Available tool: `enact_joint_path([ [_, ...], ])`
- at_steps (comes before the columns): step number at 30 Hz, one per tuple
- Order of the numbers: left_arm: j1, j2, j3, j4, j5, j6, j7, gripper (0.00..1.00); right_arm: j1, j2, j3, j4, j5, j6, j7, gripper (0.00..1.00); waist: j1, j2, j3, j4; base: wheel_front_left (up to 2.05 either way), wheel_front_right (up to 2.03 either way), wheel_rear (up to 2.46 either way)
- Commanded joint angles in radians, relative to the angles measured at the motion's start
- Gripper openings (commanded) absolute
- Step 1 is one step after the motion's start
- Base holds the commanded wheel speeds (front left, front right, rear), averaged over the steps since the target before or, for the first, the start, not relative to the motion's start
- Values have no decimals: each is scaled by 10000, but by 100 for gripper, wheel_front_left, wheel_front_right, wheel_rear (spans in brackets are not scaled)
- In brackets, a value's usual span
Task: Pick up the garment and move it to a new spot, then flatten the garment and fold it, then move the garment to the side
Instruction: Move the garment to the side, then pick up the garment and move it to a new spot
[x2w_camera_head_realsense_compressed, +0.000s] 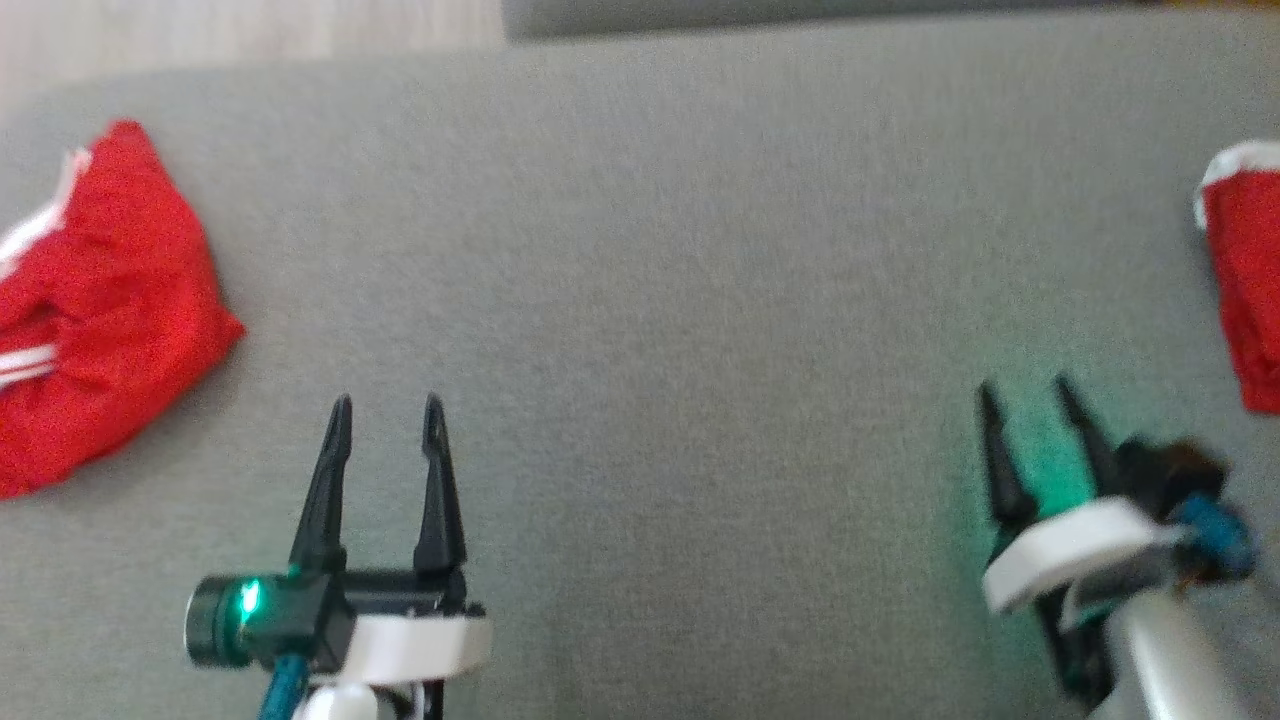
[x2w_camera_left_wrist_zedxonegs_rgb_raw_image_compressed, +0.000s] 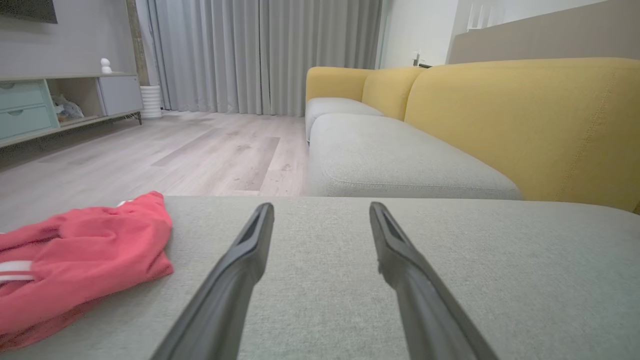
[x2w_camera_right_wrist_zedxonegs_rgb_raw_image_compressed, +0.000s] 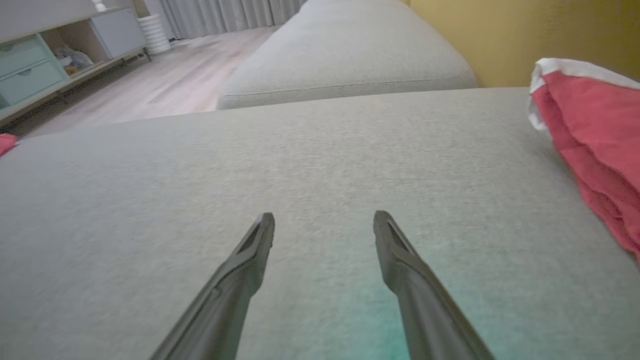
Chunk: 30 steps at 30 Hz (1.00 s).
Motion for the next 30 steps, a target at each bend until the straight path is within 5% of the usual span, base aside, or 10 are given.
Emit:
enact_joint_path([
  [1,78,-26,397,-205,94,38,-49,100,55,-26,355,-148,-127,67,-407,100,4,-1,-1160,407,0,0,0],
  [6,761,-16,498,187,642,-83,-49,100,1122,331,944,582,-664,67,-1820,100,4,-1,-2294,506,0,0,0],
  [16,1704,3,884,193,977,-241,-49,100,2799,620,263,-2171,-1336,67,-1874,100,4,-1,-2895,341,0,0,0],
  [30,2038,-24,1044,271,1037,-354,-49,100,3284,630,361,-2515,-1102,67,-1876,100,4,-1,-3004,292,0,0,0],
])
